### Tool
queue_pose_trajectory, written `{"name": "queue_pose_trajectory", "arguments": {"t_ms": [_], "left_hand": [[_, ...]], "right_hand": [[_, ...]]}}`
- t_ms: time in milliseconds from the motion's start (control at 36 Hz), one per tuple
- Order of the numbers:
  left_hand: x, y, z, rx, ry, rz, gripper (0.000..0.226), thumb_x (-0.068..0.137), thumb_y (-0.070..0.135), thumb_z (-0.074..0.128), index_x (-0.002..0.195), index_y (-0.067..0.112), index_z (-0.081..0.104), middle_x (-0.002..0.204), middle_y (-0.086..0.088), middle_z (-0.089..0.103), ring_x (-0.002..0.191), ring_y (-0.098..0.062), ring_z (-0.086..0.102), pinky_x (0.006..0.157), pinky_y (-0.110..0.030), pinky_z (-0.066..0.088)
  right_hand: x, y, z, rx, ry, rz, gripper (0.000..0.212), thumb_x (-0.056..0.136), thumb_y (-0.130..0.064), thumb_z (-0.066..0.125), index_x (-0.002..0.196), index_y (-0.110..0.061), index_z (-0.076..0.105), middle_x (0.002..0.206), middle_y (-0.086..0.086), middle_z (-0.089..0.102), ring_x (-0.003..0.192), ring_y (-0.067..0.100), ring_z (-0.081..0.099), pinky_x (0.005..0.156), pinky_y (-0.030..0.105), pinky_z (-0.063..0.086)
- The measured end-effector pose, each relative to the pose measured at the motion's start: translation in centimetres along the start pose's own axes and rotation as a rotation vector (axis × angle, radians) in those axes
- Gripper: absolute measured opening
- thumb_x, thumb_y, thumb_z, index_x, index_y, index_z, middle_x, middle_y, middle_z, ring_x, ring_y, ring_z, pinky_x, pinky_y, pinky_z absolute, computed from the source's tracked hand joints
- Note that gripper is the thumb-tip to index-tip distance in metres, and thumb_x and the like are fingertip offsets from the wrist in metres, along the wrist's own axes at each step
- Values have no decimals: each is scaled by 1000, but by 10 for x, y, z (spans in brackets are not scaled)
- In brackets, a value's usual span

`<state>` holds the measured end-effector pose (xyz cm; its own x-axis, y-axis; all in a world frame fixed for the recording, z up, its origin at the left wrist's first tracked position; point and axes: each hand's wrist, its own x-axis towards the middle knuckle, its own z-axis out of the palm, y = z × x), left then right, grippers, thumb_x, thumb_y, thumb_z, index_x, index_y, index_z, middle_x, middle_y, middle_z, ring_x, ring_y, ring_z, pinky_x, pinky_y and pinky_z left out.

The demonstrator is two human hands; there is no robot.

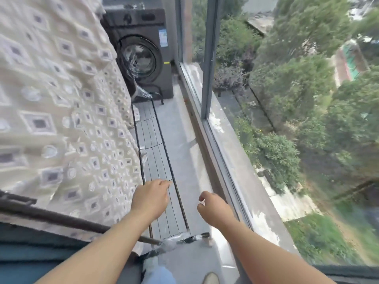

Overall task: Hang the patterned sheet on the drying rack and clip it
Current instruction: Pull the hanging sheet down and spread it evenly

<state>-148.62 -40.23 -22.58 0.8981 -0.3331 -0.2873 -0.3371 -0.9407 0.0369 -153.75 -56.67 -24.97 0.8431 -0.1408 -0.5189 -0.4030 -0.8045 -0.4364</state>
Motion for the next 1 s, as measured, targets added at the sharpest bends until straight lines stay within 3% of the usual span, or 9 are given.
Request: {"name": "queue_pose_trajectory", "arguments": {"t_ms": [250,361,472,639,889,1000], "left_hand": [[4,-79,-19,8,13,-191,34,94,19,35,128,20,44,128,0,50,116,-23,48,86,-33,40],[12,-97,-20,-10,-4,-228,39,93,14,35,131,18,42,130,-2,49,116,-24,47,87,-33,39],[19,-106,-20,-6,-12,-292,33,93,15,36,125,17,45,126,-2,50,115,-24,48,84,-33,38],[35,-113,-22,-17,-19,-427,34,93,14,36,126,18,44,126,-2,50,114,-23,49,81,-31,37],[53,-95,-23,-238,61,-719,36,95,23,33,129,22,44,128,3,51,114,-19,50,82,-31,41],[45,-93,-25,-373,170,-856,34,95,25,36,128,23,45,127,3,53,107,-19,54,72,-29,40]], "right_hand": [[38,-86,20,-48,-74,-61,35,91,-21,38,125,-17,48,127,4,52,111,23,53,85,28,40],[56,-118,29,-25,-92,-79,33,91,-21,40,121,-16,50,124,6,53,101,25,57,85,29,43],[71,-134,32,-54,-115,-103,34,90,-20,39,123,-17,50,125,5,53,106,24,56,87,30,44],[100,-134,20,-63,-165,-141,33,90,-20,39,120,-16,50,123,5,54,94,22,53,86,31,46],[157,-143,-22,-106,-262,-355,31,90,-21,39,118,-16,51,112,3,54,92,21,51,83,32,46],[163,-159,-35,-126,-315,-430,31,90,-21,39,119,-17,50,114,2,54,89,19,51,77,28,43]]}}
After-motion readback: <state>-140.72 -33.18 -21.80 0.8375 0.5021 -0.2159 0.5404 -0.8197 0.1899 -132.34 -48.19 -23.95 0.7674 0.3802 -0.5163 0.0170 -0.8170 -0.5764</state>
